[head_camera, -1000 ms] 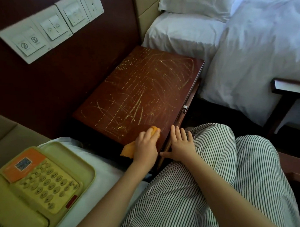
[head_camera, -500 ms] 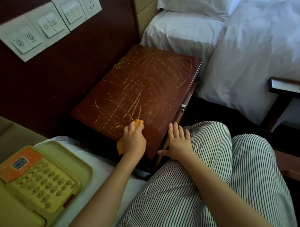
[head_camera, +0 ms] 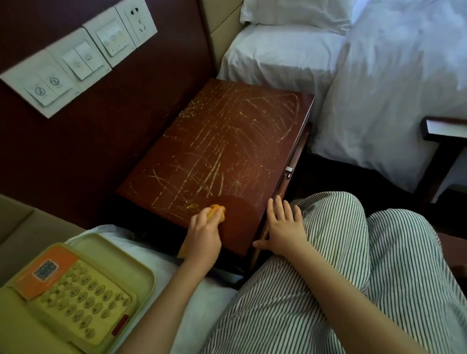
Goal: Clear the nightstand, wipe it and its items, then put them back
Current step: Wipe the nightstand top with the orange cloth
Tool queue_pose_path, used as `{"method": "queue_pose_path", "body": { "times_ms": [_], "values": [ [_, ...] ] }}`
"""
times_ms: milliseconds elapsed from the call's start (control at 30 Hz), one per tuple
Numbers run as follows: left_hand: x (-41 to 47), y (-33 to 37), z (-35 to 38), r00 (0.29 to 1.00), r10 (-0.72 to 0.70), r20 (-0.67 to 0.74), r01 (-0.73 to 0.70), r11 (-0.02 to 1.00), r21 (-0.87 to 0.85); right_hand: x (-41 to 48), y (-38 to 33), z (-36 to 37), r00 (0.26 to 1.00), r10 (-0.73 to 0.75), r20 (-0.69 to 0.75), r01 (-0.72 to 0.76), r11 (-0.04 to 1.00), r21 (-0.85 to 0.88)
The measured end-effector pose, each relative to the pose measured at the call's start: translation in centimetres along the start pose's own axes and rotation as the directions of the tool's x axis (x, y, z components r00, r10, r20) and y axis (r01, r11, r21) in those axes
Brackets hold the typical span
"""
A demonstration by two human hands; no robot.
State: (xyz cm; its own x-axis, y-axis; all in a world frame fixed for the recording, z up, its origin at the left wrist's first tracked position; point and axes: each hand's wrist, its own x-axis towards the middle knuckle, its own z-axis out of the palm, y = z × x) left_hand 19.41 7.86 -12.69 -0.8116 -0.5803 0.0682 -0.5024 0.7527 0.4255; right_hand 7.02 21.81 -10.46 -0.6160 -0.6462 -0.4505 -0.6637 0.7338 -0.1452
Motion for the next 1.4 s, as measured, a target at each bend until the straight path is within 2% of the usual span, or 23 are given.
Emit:
{"method": "queue_pose_path", "body": {
  "times_ms": [100,167,300,400,500,567,667,733,800,933,1033,1133,1200,1300,1400],
  "values": [
    [2.0,2.6,0.5,0.992,-0.129,-0.016,0.13,0.988,0.085,0.0,-0.2,-0.3,1.0,0.003,0.011,-0.003,1.0,-0.008],
    [2.7,4.2,1.3,0.992,-0.123,-0.025,0.125,0.988,0.094,0.0,-0.3,-0.3,1.0,0.004,0.016,-0.004,1.0,-0.008],
    [1.6,5.7,2.5,0.994,0.084,0.068,-0.088,0.994,0.066,0.0,-0.1,0.0,1.0,0.0,-0.001,0.0,1.0,0.005],
    [-0.6,4.9,2.2,0.944,0.263,0.197,-0.277,0.96,0.047,0.0,0.0,-0.1,1.0,-0.004,-0.002,0.004,1.0,0.006],
    [-2.1,2.2,1.1,0.913,0.361,0.188,-0.371,0.928,0.02,0.0,0.0,0.0,1.0,0.002,0.01,-0.003,1.0,0.008],
    [-1.9,0.5,0.5,0.949,0.282,0.14,-0.287,0.958,0.019,0.0,0.0,0.0,1.0,0.002,0.008,-0.002,1.0,0.009],
    [0.0,0.3,0.2,0.998,0.039,0.056,-0.041,0.998,0.046,0.0,0.0,0.1,1.0,-0.002,0.003,0.001,1.0,0.01],
    [1.6,1.7,0.5,0.996,-0.092,0.0,0.091,0.991,0.102,0.0,-0.1,0.0,1.0,-0.002,0.001,0.002,1.0,0.005],
    [2.7,3.4,1.1,0.989,-0.143,-0.024,0.145,0.982,0.119,0.0,-0.1,0.0,1.0,0.001,-0.004,-0.001,1.0,0.0],
    [3.6,6.0,2.4,0.997,-0.075,-0.007,0.075,0.993,0.091,0.0,-0.1,0.0,1.0,0.001,-0.006,-0.001,1.0,0.007],
    [2.0,6.2,2.8,0.994,0.089,0.066,-0.093,0.993,0.066,0.0,0.0,0.2,1.0,-0.002,-0.017,0.002,1.0,0.016],
    [-0.6,4.6,2.1,0.954,0.258,0.154,-0.264,0.964,0.021,0.2,0.1,0.2,1.0,0.003,0.007,-0.003,1.0,0.021],
    [-1.6,2.6,1.3,0.937,0.314,0.155,-0.32,0.947,0.017,0.2,0.1,0.2,1.0,0.007,0.013,-0.008,1.0,0.018],
    [-1.4,0.0,0.6,0.965,0.243,0.095,-0.248,0.968,0.049,0.2,0.0,0.1,1.0,0.005,0.017,-0.006,1.0,0.021],
    [0.7,0.6,0.4,0.999,0.044,0.026,-0.046,0.996,0.078,0.1,-0.1,0.1,1.0,0.005,0.013,-0.005,1.0,0.013]
  ]
}}
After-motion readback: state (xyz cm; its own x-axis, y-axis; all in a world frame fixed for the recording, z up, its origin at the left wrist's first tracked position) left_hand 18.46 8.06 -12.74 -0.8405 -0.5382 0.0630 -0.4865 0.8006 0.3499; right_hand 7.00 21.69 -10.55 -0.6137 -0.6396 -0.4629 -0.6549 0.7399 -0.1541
